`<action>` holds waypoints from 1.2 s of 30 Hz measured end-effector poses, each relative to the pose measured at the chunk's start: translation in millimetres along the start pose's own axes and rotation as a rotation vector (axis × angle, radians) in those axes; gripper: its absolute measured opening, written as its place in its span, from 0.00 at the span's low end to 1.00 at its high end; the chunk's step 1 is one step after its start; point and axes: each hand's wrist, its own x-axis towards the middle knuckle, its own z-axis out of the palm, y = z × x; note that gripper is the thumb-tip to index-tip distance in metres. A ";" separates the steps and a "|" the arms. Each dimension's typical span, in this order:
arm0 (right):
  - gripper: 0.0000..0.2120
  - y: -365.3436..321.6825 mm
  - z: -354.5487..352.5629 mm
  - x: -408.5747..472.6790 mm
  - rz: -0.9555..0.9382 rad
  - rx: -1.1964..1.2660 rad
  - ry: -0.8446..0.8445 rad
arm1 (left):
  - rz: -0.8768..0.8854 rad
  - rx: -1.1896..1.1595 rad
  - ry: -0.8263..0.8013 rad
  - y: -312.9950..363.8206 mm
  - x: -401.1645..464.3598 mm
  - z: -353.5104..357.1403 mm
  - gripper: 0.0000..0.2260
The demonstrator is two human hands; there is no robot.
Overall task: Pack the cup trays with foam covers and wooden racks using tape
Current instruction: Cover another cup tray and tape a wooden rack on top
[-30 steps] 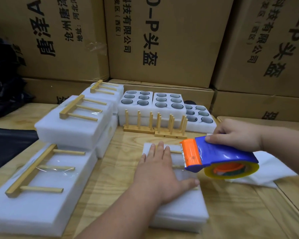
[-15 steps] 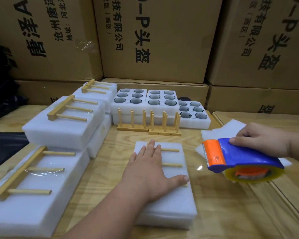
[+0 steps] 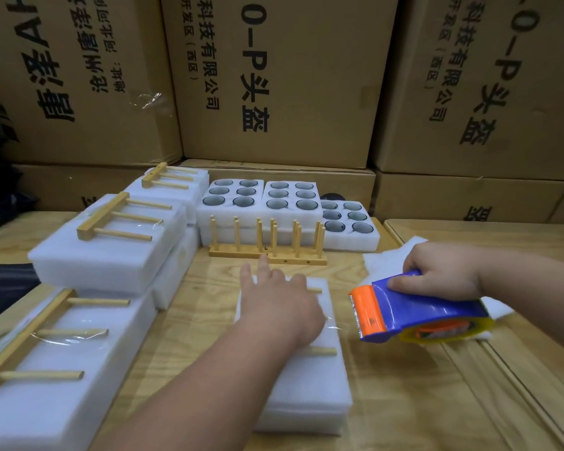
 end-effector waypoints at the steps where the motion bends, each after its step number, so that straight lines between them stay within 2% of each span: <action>1: 0.28 -2.8 0.3 0.2 0.001 -0.016 -0.006 | 0.025 -0.042 0.043 8.5 2.9 0.8 0.26; 5: 0.27 -13.0 -0.6 2.3 0.007 -0.057 -0.043 | 0.155 -0.022 0.052 27.6 4.6 25.8 0.25; 13: 0.27 -52.3 -12.2 16.1 -0.002 -0.236 -0.110 | 0.148 0.008 0.091 26.8 3.1 31.8 0.26; 18: 0.24 -83.0 -19.7 27.7 0.019 -0.320 -0.170 | 0.145 0.029 0.120 25.7 4.0 32.5 0.29; 24: 0.23 -109.3 -24.3 30.9 0.041 -0.431 -0.217 | 0.147 0.013 0.107 27.6 3.9 30.7 0.27; 30: 0.17 -132.5 -21.3 38.6 0.067 -0.499 -0.204 | 0.147 0.051 0.106 29.3 2.0 30.2 0.27; 36: 0.18 -139.3 -16.9 38.4 0.123 -0.537 -0.154 | 0.166 0.075 0.080 29.3 -1.9 25.2 0.29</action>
